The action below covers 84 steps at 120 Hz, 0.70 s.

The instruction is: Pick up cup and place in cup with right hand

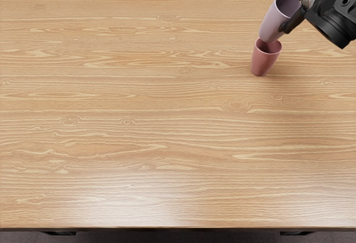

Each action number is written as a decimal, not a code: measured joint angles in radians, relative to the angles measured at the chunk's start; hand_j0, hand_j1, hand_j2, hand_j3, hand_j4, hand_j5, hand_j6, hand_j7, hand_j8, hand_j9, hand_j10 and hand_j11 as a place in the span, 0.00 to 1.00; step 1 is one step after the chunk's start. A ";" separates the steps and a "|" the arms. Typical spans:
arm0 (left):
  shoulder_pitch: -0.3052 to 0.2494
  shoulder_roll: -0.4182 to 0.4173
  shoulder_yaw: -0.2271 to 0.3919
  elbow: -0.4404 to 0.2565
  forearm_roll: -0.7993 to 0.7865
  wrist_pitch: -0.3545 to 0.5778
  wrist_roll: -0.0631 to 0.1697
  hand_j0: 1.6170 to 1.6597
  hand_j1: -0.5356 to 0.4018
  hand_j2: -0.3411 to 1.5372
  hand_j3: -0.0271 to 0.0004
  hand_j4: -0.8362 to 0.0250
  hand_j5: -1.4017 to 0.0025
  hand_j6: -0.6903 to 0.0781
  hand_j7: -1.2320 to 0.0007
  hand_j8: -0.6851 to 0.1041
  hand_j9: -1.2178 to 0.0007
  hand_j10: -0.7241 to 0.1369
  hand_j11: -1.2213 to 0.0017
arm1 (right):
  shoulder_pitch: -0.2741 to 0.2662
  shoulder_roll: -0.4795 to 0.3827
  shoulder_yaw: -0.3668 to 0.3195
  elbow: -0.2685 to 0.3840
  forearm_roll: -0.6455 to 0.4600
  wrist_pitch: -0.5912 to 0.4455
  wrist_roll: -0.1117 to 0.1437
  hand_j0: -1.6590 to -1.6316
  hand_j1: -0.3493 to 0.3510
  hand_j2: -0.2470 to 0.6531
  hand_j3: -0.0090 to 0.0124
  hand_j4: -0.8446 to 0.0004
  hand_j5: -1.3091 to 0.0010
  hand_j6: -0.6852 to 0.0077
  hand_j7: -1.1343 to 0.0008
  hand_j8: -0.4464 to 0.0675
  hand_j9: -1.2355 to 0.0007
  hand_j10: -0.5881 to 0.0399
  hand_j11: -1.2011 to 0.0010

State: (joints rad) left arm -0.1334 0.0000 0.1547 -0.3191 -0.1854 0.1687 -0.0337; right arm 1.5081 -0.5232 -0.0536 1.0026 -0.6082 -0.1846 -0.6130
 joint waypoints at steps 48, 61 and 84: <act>0.000 0.000 0.000 0.000 0.000 0.000 0.000 0.96 0.94 0.18 0.98 0.97 0.99 0.89 1.00 0.86 1.00 0.84 0.99 | -0.001 0.000 0.001 0.000 0.002 0.003 0.003 0.26 0.78 0.30 0.40 0.80 0.35 0.76 0.30 0.31 0.34 0.01 0.32; 0.000 0.000 0.000 0.000 0.000 0.000 0.000 0.96 0.94 0.18 0.98 0.97 0.99 0.89 1.00 0.86 1.00 0.84 0.99 | -0.001 0.000 0.001 -0.001 0.004 0.003 0.003 0.23 0.79 0.32 0.40 0.79 0.34 0.75 0.30 0.32 0.34 0.01 0.32; 0.000 0.000 0.000 0.000 0.000 0.000 0.000 0.96 0.94 0.18 0.98 0.97 0.99 0.89 1.00 0.86 1.00 0.84 0.99 | -0.001 -0.001 -0.001 -0.001 0.001 0.004 0.002 0.28 0.71 0.22 0.46 0.76 0.34 0.70 0.30 0.26 0.34 0.02 0.31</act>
State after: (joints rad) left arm -0.1334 0.0000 0.1547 -0.3191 -0.1854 0.1687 -0.0337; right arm 1.5076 -0.5243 -0.0544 1.0018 -0.6068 -0.1810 -0.6109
